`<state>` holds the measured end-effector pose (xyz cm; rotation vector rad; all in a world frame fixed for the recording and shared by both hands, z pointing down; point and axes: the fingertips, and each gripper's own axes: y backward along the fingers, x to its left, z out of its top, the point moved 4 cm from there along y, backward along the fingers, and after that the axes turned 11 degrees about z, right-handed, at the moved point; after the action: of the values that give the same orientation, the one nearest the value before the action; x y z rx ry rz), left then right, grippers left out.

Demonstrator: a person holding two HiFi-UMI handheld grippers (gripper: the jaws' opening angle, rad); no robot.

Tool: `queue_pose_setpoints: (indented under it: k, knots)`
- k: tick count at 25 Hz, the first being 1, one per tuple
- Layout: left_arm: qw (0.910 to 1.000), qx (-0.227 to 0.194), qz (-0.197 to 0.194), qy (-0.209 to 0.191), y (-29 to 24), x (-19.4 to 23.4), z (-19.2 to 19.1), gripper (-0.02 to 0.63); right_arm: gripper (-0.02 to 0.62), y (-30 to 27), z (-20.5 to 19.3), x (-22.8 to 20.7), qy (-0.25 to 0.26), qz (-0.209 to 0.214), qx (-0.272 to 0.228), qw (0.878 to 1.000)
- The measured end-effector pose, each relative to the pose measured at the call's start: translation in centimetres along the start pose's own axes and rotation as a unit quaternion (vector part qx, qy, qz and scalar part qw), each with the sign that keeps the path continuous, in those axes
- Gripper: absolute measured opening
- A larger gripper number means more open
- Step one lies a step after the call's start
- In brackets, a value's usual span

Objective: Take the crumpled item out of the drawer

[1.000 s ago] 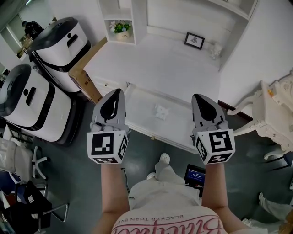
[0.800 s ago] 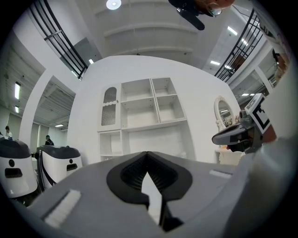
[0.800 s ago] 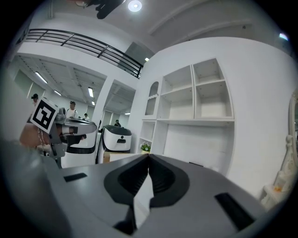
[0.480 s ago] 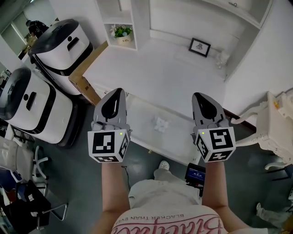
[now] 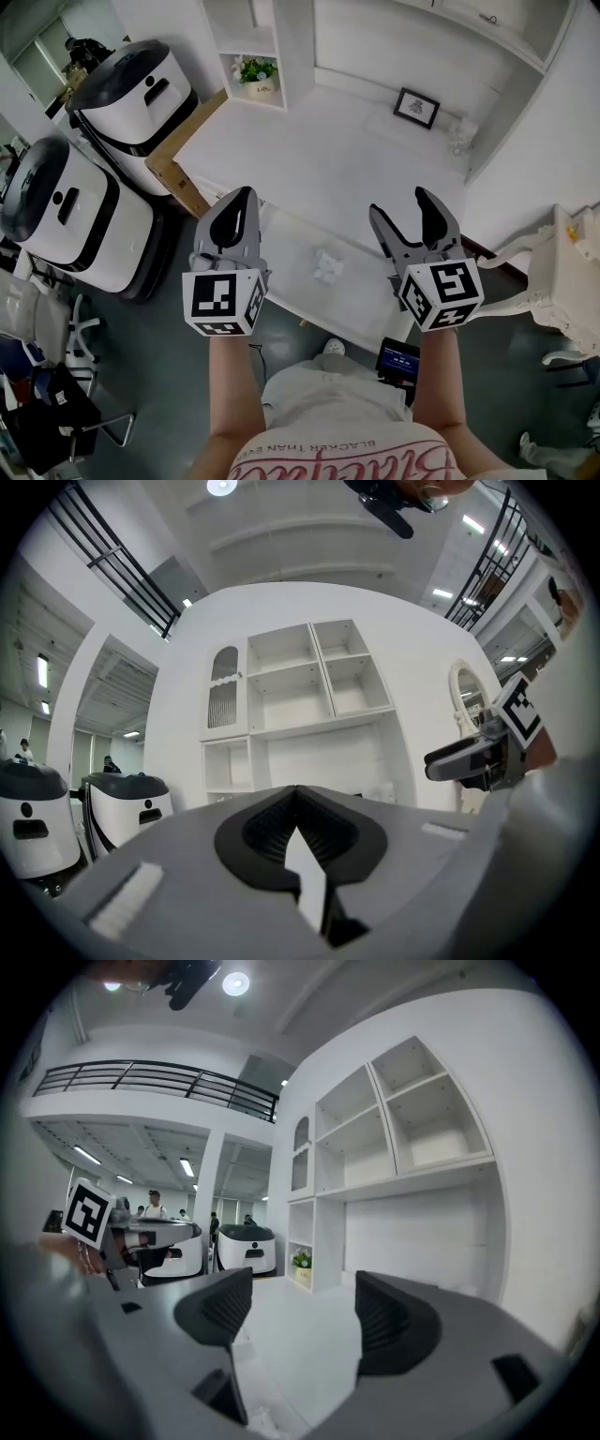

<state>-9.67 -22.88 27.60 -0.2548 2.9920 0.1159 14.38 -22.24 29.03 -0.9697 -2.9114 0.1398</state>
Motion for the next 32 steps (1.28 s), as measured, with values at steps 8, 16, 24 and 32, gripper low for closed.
queue_pose_setpoints:
  k: [8,16,24,32]
  knots:
    - [0.9998,0.019,-0.005,0.008,-0.7,-0.3,-1.5,0.006,0.311,-1.4,-1.7,-0.4,-0.005,0.015,0.023,1.000]
    - [0.9987,0.046,-0.020,0.014,-1.7,0.0,-3.6,0.006,0.311,-3.7,-6.0,0.7,-0.019,0.042,0.081,0.996]
    - [0.9962,0.079,-0.031,0.021,-2.4,0.9,-6.6,0.005,0.310,-6.0,-12.2,2.1,-0.037,0.070,0.164,0.983]
    - [0.9917,0.118,-0.041,0.029,-2.9,1.5,-10.4,0.006,0.272,-8.5,-20.6,3.6,-0.119,0.099,0.229,0.961]
